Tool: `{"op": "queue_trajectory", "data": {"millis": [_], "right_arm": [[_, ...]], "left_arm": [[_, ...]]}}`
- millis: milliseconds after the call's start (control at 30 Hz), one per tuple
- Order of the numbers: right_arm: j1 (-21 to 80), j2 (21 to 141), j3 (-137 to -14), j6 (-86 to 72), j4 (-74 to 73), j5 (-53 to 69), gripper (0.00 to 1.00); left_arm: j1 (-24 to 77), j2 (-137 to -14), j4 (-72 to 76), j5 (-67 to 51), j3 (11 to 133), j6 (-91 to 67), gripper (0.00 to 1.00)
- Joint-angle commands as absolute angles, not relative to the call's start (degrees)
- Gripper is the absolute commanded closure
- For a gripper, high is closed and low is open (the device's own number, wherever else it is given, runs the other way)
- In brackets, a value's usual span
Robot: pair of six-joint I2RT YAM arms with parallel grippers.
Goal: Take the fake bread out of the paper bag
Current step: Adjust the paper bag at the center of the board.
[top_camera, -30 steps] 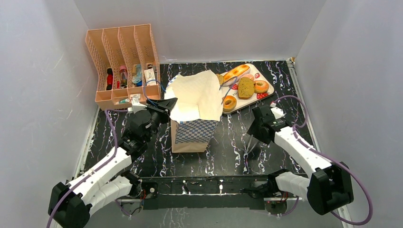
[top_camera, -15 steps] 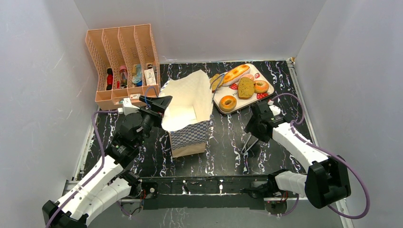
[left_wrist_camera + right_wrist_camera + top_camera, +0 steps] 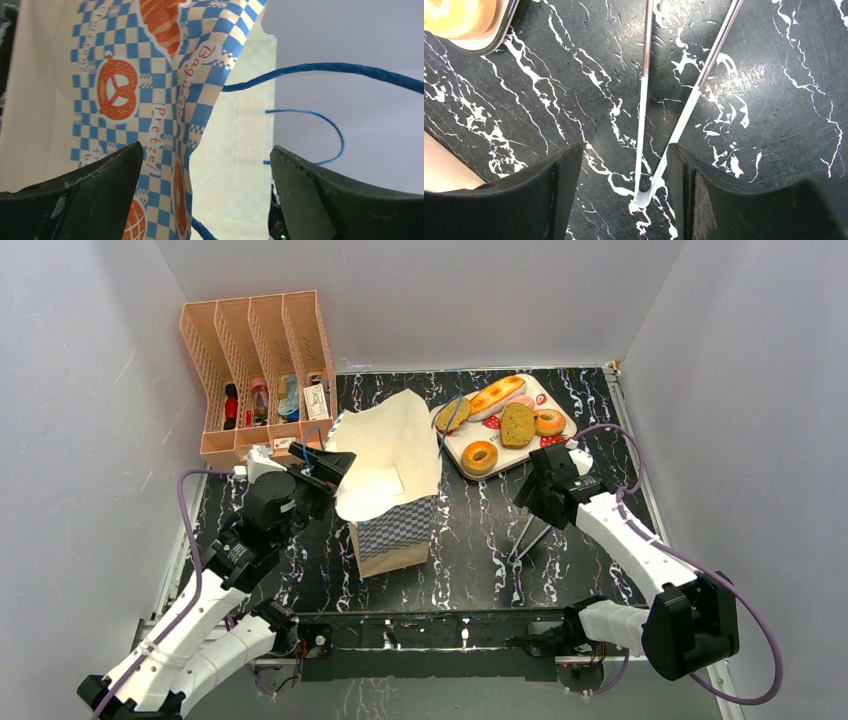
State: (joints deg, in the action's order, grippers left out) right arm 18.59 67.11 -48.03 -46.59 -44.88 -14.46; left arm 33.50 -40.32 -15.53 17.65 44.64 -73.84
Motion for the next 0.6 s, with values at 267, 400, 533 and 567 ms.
{"op": "queue_trajectory", "data": {"millis": [267,400,533,567], "right_arm": [[18.3,66.2,-56.6,-44.7,-46.2,-15.1,0.4],[18.3,65.9,-58.2,-44.1,-46.9,-14.7,0.41],[18.4,65.2,-59.3,-43.7,-47.1,-14.9,0.42],[18.4,65.1,-59.4,-43.6,-47.2,-15.1,0.42]], "left_arm": [[33.6,-37.9,-30.0,22.8,49.2,-72.0,0.02],[33.5,-39.5,-30.1,22.9,51.1,-69.7,0.02],[33.5,-41.3,-33.1,24.0,54.3,-68.9,0.02],[33.6,-41.4,-33.8,24.6,54.7,-69.0,0.02]]}}
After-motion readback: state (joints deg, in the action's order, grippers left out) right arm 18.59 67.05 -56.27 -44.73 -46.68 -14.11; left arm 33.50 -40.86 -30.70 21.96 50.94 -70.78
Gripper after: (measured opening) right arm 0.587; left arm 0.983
